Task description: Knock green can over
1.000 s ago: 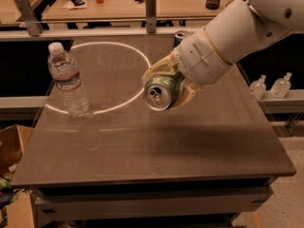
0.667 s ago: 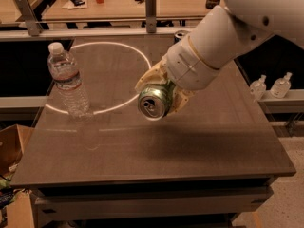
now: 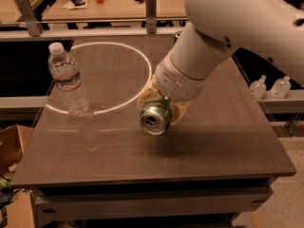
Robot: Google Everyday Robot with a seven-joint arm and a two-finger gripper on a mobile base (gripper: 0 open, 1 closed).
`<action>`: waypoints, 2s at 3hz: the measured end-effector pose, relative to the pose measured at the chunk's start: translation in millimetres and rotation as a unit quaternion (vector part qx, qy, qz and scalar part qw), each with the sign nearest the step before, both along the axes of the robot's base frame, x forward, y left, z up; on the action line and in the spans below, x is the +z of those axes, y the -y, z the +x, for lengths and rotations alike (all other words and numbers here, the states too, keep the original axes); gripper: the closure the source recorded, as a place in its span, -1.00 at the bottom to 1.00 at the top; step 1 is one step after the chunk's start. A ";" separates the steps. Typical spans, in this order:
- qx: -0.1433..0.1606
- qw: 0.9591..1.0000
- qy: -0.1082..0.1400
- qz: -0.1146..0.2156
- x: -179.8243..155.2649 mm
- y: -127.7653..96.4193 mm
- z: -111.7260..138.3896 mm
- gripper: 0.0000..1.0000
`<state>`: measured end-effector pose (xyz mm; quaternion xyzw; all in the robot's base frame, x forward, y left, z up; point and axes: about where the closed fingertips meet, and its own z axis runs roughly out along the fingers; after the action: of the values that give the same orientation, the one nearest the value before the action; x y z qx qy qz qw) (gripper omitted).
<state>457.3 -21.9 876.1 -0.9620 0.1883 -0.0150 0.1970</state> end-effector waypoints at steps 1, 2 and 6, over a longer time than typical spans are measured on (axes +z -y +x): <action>0.006 0.998 0.004 -0.056 -14.0 8.6 -2.4 1.00; 0.022 0.993 -0.001 -0.115 -27.4 13.9 -8.2 1.00; 0.033 0.988 -0.004 -0.154 -35.5 16.6 -15.5 -0.28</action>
Offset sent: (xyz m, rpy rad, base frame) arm -0.0142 -0.0220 -0.0416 -0.3797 0.0182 0.0862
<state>441.8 -38.6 840.7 -0.9866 0.1528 -0.0335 0.0464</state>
